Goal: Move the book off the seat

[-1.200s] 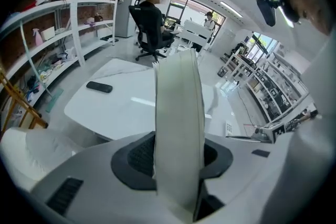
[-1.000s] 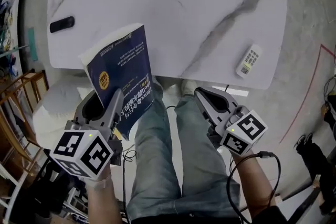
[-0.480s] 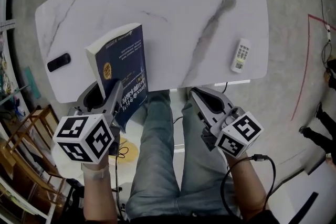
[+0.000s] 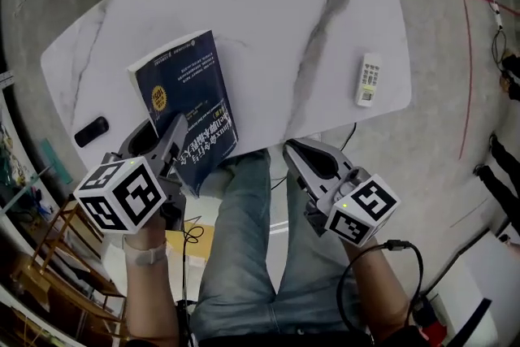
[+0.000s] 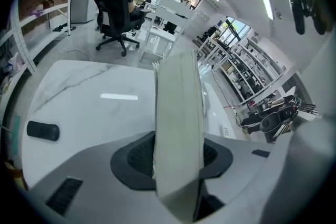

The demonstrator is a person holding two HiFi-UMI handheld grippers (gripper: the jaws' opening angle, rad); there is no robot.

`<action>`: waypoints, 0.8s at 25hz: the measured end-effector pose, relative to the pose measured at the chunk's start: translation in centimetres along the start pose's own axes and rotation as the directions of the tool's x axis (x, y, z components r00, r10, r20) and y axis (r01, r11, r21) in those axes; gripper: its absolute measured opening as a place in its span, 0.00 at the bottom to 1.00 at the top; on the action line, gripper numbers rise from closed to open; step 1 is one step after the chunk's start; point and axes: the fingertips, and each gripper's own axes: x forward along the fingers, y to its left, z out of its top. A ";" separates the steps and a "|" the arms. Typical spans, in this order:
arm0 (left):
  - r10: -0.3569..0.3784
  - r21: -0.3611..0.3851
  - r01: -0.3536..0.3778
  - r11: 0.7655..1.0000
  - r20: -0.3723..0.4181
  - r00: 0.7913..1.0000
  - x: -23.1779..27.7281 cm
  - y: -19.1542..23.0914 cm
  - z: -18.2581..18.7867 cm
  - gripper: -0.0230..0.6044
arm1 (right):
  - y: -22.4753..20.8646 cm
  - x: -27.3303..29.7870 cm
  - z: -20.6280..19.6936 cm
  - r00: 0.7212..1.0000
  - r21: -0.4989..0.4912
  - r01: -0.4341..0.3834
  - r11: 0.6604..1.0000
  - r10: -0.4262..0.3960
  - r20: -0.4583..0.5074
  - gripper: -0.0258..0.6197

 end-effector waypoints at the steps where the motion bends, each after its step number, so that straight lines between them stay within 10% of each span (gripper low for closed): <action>1: -0.011 -0.005 0.011 1.000 -0.007 1.000 0.5 0.1 0.4 0.31 | -0.2 0.1 0.1 1.000 0.007 0.010 1.000 -0.010 0.005 0.06; 20: -0.136 -0.131 0.125 0.984 -0.078 0.988 4.9 7.4 1.6 0.31 | 1.7 5.2 -0.9 0.998 0.030 0.039 0.999 -0.038 -0.042 0.06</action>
